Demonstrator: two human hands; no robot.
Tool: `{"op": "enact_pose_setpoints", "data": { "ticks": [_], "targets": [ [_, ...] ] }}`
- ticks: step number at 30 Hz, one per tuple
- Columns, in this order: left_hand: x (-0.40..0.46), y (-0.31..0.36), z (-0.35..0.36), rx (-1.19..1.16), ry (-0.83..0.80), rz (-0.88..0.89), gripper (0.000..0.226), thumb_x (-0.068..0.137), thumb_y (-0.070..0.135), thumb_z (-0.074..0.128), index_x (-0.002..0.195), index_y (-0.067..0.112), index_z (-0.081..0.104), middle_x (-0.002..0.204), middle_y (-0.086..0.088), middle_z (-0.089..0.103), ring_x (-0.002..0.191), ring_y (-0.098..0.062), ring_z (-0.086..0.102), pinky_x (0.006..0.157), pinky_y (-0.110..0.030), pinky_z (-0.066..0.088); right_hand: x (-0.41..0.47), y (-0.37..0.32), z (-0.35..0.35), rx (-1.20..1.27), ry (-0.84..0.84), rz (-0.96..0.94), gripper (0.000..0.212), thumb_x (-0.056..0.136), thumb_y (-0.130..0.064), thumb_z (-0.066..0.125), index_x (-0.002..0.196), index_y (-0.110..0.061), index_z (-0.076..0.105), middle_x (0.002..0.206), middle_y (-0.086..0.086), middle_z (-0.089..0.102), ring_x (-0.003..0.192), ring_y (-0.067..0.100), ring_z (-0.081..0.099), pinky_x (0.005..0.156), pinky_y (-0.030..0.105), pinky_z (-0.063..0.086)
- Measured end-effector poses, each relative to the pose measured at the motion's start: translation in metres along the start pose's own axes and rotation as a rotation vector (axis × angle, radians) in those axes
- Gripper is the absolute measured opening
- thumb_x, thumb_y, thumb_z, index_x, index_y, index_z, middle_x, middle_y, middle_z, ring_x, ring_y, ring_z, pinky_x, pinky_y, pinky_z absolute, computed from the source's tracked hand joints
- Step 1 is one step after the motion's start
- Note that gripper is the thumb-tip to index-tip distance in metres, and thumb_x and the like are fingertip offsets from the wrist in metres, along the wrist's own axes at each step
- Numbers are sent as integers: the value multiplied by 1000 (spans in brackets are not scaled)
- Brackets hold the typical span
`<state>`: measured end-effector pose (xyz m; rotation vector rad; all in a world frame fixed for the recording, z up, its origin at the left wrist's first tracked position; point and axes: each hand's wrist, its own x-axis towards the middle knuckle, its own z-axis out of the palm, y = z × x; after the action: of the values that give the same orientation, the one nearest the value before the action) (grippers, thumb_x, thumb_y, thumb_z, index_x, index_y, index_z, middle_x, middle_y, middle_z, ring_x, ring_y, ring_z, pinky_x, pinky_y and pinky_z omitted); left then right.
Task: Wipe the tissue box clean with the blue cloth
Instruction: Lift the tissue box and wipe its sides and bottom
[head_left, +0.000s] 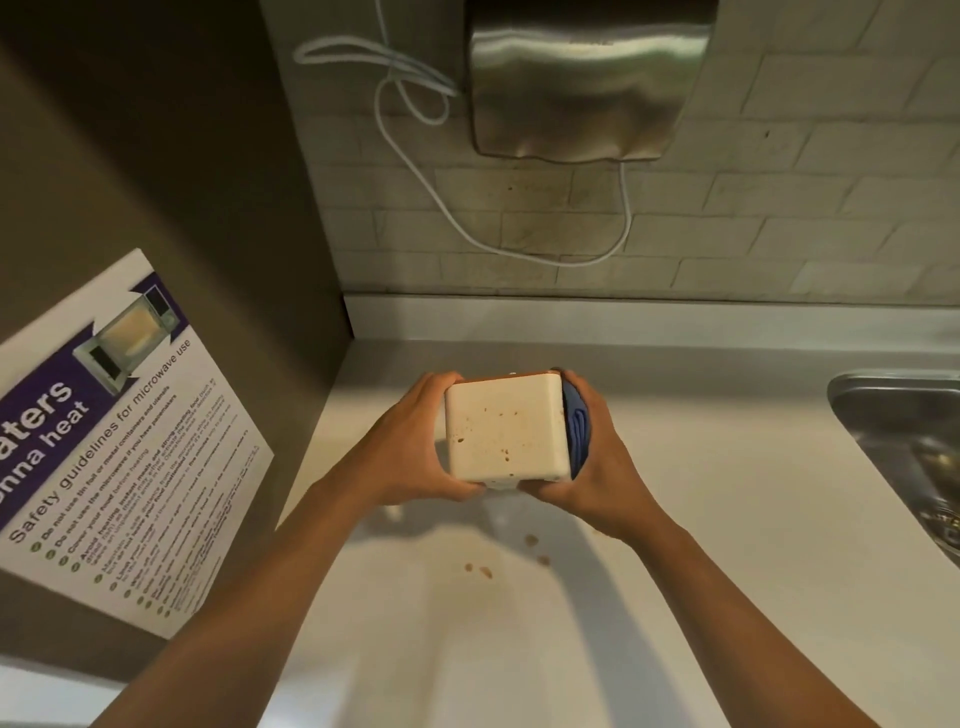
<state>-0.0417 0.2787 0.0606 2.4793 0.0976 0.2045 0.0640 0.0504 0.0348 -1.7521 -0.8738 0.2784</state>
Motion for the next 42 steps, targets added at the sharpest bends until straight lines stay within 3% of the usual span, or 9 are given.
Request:
{"op": "enact_pose_setpoints", "data": {
  "ticks": [4,9,13,18,21,23,30,37,42],
  "targets": [
    [-5,-3,14,-83,64,-26,104,55,49,96,133,45,27,131,23,42,123,7,43,91,-14,42,-13,17,-3,174,-41,134,95,77,-10,76,149,-33,19,137,-7,48,126,13,49,90,31,52],
    [-1,8,23,-76,65,23,106,55,49,95,136,43,27,134,20,42,123,1,44,93,-20,48,-24,38,7,209,23,357,41,92,-3,45,120,-31,56,91,6,67,80,26,60,68,28,51],
    [6,13,27,-81,114,17,107,54,51,94,136,41,27,132,18,42,119,1,47,93,-25,50,-26,18,3,340,175,323,55,93,5,28,124,-28,60,78,26,64,67,33,57,65,42,46],
    [8,10,25,-51,144,11,106,54,50,95,135,38,27,130,18,40,114,0,45,89,-18,43,-27,-14,0,367,330,178,62,90,8,37,129,-35,58,85,12,62,71,23,50,59,31,43],
    [7,8,25,-50,149,13,107,56,52,95,136,39,25,129,20,37,116,0,46,89,-17,45,-30,-23,4,251,321,87,68,85,4,55,143,-31,44,127,-12,58,107,5,58,78,22,52],
    [7,8,25,-49,139,22,107,55,52,94,136,40,25,128,22,36,116,2,45,88,-18,48,-31,-20,6,225,332,105,72,83,-4,64,145,-30,39,136,-12,52,116,4,55,83,23,53],
    [13,10,31,-67,124,32,108,51,52,94,135,39,28,131,19,37,116,-2,49,91,-35,57,-26,-7,-2,280,392,231,33,100,-16,49,127,-32,58,77,2,66,61,15,51,55,26,42],
    [16,4,36,-128,118,19,109,54,48,94,138,40,24,132,22,40,121,0,46,95,-28,52,-27,-3,2,359,436,325,22,99,-16,48,109,-28,65,68,5,65,59,19,53,52,30,41],
    [21,1,32,-145,145,1,110,54,48,95,138,37,25,132,16,42,118,-3,46,89,-17,43,-15,-19,4,336,471,193,26,96,-23,51,108,-42,65,95,7,68,81,17,58,67,28,46]
  ]
}}
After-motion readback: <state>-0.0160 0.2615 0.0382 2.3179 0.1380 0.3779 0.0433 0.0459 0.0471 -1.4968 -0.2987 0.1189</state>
